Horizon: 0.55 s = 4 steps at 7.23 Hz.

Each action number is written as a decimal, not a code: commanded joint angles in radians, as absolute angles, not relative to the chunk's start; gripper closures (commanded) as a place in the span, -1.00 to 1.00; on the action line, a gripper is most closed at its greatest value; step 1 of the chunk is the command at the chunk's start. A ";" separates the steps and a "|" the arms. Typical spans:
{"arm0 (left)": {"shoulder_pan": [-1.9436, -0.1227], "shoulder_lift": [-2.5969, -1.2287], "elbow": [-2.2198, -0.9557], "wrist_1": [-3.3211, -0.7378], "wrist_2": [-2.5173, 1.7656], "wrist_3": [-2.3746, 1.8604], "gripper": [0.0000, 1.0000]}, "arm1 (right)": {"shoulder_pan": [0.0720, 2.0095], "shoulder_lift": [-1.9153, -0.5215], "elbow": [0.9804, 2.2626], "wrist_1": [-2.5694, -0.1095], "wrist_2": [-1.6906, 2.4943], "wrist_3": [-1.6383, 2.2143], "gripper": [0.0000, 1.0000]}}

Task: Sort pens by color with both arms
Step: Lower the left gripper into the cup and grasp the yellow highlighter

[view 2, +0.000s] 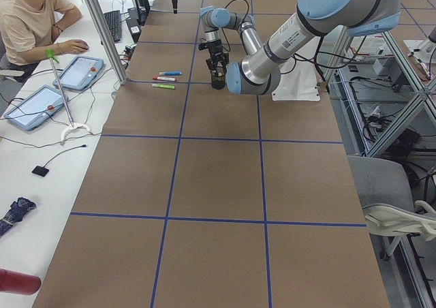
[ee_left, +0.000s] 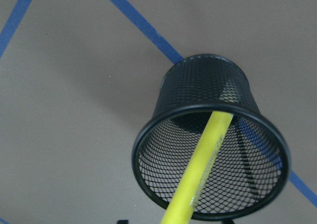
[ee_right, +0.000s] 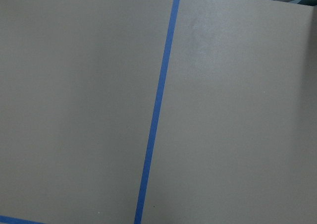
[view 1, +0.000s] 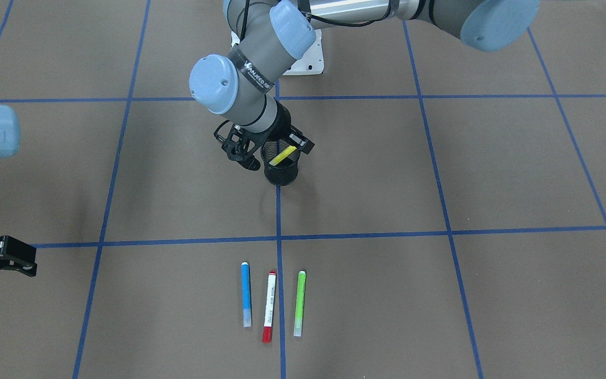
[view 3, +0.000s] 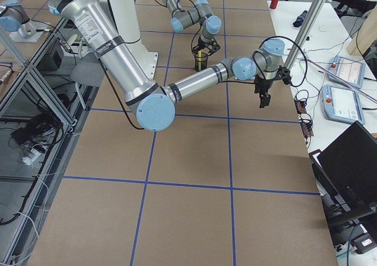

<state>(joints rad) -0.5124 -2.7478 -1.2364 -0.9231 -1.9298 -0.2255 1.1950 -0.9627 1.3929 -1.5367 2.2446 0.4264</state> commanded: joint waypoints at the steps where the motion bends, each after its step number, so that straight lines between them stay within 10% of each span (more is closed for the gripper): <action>1: -0.511 -2.747 -1.235 -0.923 -1.930 -0.227 -0.19 | 1.195 -0.963 1.393 -1.536 2.246 0.426 -0.99; 4: -0.508 -2.747 -1.233 -0.925 -1.930 -0.227 -0.11 | 1.195 -0.960 1.393 -1.536 2.246 0.426 -0.99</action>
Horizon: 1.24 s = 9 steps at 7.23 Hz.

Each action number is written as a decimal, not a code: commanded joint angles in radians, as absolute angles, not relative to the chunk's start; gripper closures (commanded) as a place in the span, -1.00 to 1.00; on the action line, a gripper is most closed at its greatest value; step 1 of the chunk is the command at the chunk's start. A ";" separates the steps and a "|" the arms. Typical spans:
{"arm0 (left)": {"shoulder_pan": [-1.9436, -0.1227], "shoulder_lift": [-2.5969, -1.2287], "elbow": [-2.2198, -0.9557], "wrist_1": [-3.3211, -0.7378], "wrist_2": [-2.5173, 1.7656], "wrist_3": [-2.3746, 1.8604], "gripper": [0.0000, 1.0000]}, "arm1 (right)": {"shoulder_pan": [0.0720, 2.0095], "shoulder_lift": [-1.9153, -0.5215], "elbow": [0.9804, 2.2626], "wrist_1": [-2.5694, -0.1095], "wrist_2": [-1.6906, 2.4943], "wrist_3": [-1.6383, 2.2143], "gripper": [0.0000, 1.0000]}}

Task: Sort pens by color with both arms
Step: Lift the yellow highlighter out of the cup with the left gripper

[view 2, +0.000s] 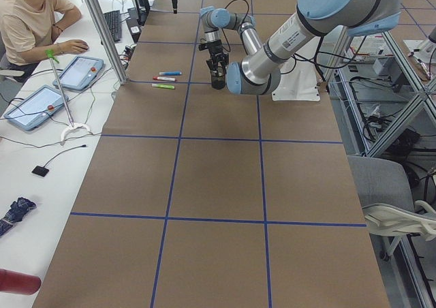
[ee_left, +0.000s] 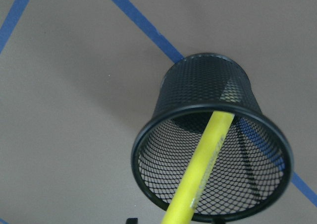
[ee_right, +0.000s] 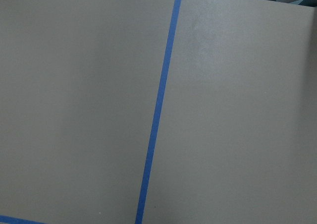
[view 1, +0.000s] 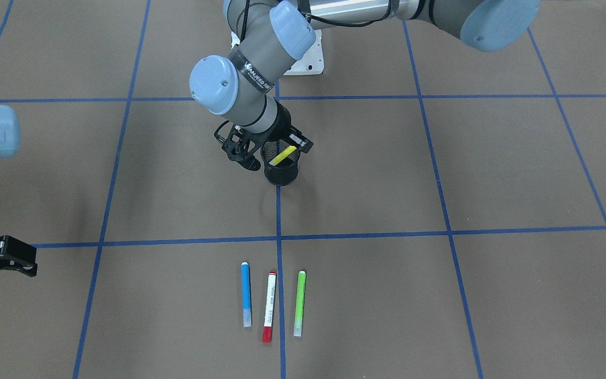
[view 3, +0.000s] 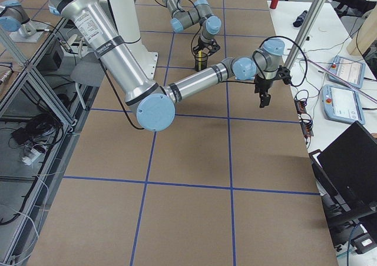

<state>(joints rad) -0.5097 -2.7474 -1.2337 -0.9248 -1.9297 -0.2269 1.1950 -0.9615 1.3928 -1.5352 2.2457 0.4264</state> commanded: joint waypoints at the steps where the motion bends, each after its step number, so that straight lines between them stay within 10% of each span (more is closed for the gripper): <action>1: -0.502 -2.749 -1.232 -0.927 -1.930 -0.227 -0.10 | 1.196 -0.962 1.394 -1.537 2.246 0.426 -0.99; 4: -0.502 -2.752 -1.226 -0.930 -1.928 -0.227 -0.07 | 1.197 -0.962 1.393 -1.537 2.244 0.426 -0.99; 9: -0.502 -2.757 -1.236 -0.923 -1.927 -0.227 0.83 | 1.197 -0.960 1.393 -1.537 2.244 0.426 -0.99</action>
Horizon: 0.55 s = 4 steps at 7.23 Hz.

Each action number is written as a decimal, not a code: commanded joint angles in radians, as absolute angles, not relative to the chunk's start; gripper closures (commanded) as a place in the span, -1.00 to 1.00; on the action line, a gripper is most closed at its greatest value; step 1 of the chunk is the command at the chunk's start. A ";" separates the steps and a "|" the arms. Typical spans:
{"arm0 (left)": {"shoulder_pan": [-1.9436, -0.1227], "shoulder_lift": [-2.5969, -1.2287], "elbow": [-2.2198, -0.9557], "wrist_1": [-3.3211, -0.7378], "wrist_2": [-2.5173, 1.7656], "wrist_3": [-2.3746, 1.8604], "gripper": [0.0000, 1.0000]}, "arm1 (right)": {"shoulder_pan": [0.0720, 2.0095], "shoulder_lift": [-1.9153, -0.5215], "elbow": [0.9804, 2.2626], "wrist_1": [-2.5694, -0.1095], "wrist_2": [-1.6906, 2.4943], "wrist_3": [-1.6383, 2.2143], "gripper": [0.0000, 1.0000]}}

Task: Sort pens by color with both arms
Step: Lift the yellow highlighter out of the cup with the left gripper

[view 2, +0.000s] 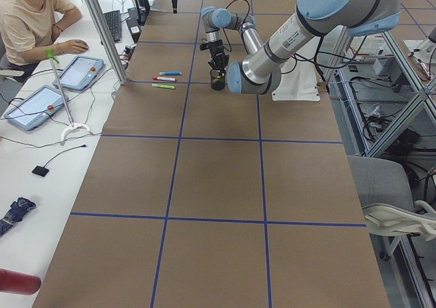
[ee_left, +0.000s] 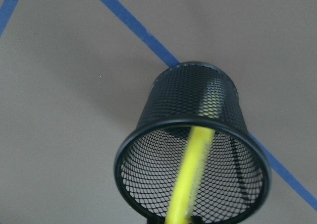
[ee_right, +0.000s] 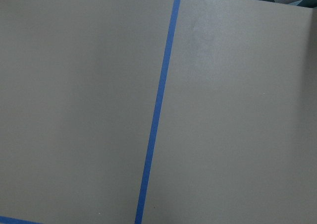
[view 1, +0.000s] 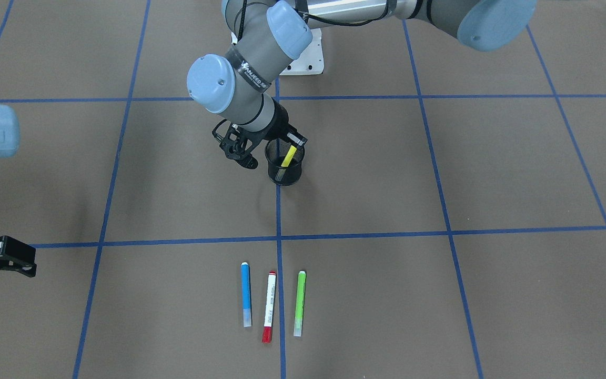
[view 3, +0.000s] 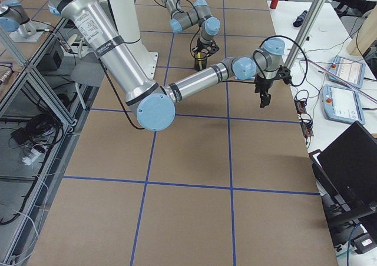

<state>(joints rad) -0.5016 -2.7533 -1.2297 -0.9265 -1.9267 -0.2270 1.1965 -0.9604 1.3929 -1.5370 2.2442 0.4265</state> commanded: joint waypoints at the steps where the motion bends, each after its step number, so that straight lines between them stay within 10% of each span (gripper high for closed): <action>1: -0.503 -2.760 -1.242 -0.922 -1.927 -0.226 0.92 | 1.197 -0.960 1.393 -1.537 2.244 0.426 -0.99; 4: -0.525 -2.758 -1.346 -0.840 -1.927 -0.224 1.00 | 1.197 -0.959 1.394 -1.537 2.244 0.426 -0.99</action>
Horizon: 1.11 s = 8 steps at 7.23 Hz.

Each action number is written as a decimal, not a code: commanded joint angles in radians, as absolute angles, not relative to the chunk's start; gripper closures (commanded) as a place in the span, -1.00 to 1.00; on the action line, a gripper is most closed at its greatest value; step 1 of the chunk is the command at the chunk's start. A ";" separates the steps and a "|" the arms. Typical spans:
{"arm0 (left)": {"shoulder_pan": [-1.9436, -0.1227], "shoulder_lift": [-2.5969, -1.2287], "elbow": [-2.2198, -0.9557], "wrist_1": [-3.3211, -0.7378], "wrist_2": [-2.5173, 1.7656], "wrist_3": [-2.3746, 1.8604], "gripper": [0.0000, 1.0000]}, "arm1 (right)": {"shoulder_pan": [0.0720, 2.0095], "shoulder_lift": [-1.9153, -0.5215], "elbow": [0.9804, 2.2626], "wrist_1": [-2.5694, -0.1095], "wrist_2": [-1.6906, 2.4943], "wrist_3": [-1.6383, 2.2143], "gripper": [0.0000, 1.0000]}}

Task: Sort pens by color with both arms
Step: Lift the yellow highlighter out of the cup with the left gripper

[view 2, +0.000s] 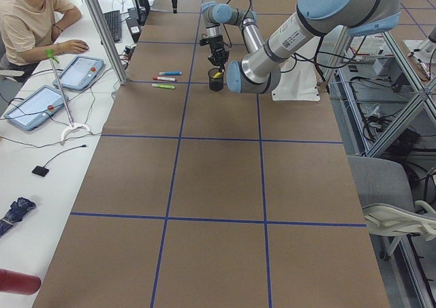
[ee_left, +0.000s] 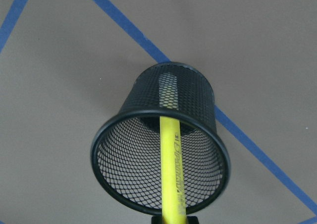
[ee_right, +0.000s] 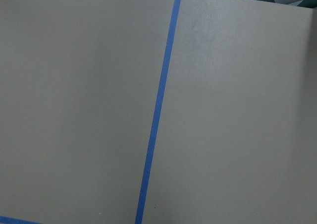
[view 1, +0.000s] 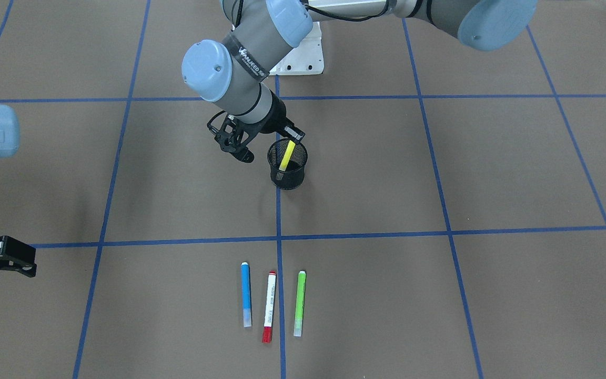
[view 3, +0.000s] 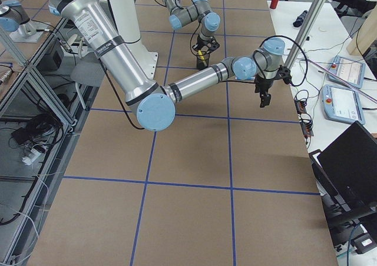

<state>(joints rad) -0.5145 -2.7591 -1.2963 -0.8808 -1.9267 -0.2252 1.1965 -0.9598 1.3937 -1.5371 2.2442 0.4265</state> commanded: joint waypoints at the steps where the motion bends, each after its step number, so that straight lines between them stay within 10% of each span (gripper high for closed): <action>1: -0.528 -2.754 -1.397 -0.806 -1.930 -0.224 1.00 | 1.198 -0.959 1.394 -1.537 2.244 0.426 -0.99; 8: -0.788 -2.735 -1.595 -0.774 -2.123 -0.453 1.00 | 1.204 -0.959 1.399 -1.536 2.246 0.425 -0.99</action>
